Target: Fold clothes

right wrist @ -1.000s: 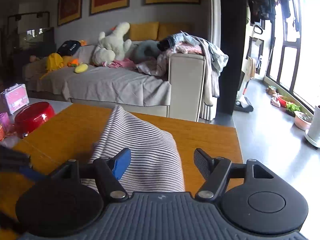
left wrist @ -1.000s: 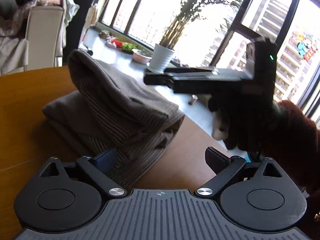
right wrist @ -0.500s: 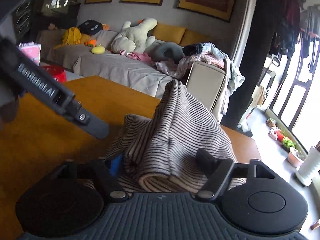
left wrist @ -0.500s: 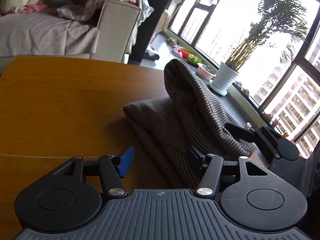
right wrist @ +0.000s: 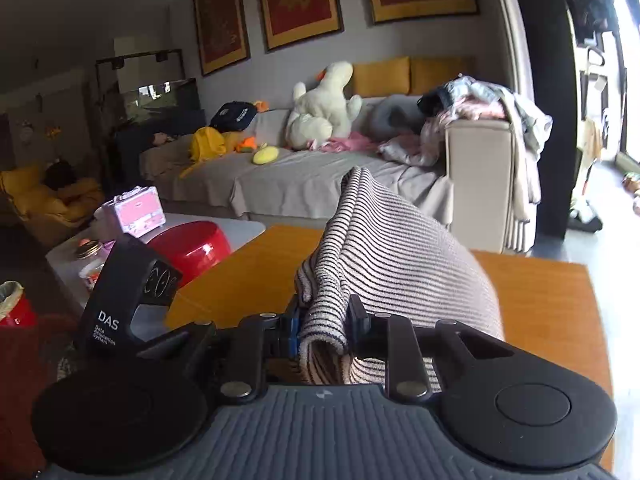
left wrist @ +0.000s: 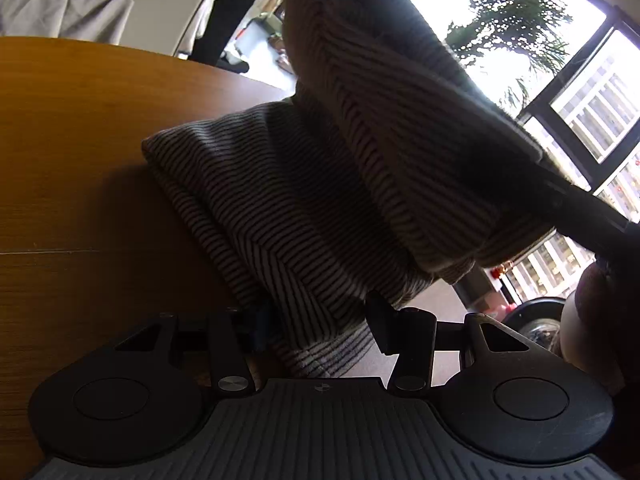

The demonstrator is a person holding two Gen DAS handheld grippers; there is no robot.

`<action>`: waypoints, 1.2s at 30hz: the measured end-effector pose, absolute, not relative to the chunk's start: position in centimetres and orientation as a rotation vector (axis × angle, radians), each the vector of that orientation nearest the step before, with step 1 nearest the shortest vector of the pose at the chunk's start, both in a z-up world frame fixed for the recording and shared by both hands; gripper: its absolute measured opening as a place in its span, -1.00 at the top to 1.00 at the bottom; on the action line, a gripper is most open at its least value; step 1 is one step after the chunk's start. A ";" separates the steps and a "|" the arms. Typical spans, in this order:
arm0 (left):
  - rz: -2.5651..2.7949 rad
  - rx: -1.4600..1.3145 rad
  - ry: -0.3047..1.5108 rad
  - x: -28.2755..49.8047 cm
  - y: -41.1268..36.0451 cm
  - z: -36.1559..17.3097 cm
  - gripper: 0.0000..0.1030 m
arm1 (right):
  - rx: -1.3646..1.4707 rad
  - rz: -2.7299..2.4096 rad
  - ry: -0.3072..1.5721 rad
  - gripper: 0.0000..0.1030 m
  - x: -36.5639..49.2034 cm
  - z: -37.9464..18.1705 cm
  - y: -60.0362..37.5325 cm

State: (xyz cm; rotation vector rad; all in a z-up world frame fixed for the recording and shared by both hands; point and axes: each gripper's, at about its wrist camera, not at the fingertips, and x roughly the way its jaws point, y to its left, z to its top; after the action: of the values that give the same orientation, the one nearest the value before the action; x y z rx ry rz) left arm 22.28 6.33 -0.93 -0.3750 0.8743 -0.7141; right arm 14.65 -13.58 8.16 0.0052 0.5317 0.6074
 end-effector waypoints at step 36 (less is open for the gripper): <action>-0.592 -0.191 0.720 25.5 4.7 2.3 -0.27 | -0.142 0.433 0.495 0.14 11.6 4.7 -14.4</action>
State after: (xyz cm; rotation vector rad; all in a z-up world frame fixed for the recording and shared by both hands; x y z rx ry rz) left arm 25.48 4.72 2.27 -0.1909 0.7204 -0.5916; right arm 11.56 -14.39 4.65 -0.1418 0.4949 0.4334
